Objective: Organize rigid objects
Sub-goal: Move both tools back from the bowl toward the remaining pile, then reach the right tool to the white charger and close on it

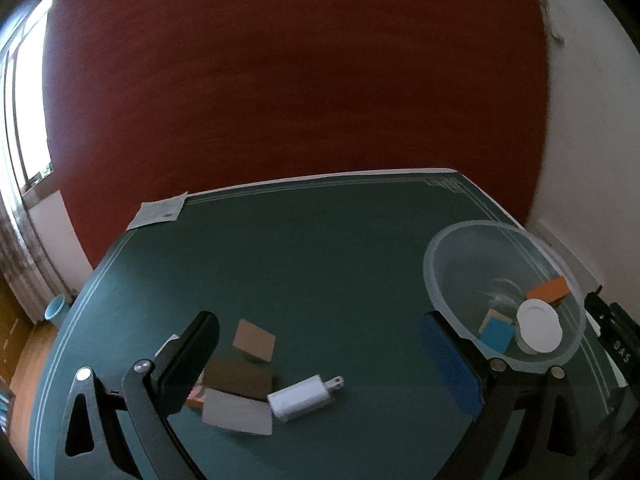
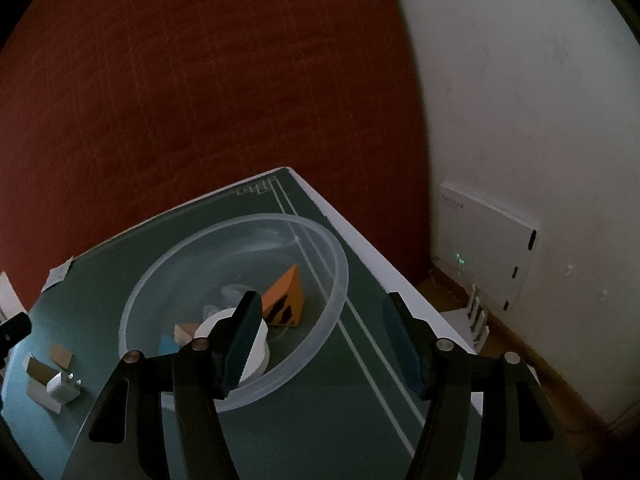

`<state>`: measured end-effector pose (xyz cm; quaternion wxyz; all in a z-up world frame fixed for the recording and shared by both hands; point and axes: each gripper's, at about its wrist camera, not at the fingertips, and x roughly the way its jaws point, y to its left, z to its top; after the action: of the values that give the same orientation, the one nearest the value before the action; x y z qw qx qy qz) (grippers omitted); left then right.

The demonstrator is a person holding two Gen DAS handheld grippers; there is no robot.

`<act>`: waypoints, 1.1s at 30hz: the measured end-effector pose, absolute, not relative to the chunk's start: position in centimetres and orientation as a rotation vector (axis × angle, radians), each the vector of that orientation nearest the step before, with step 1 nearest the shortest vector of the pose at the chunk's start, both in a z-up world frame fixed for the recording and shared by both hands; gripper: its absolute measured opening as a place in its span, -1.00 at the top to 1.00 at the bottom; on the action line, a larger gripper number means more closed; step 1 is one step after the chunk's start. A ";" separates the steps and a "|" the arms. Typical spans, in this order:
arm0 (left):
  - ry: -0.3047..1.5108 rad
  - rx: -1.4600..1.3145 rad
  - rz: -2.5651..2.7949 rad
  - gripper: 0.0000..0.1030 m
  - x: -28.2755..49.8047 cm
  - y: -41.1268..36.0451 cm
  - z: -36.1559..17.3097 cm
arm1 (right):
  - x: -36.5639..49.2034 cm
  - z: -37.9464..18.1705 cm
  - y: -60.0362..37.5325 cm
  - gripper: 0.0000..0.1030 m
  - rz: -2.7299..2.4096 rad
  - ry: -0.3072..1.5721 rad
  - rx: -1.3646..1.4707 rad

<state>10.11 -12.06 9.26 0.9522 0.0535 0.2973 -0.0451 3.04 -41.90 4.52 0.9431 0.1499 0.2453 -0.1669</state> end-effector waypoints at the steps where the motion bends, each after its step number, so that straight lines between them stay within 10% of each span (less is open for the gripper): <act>1: 0.604 0.106 -0.090 -0.98 10.1 -11.8 9.3 | 3.0 4.6 -41.8 -0.25 -0.342 0.498 0.300; 33: 0.595 0.054 -0.001 -0.98 10.5 -2.2 7.9 | 4.7 7.0 -24.4 -0.41 0.081 0.573 0.148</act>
<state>10.52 -2.18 7.89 0.9557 0.0268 0.2930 -0.0005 4.71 -24.35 7.00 0.9557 0.0728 0.2824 0.0398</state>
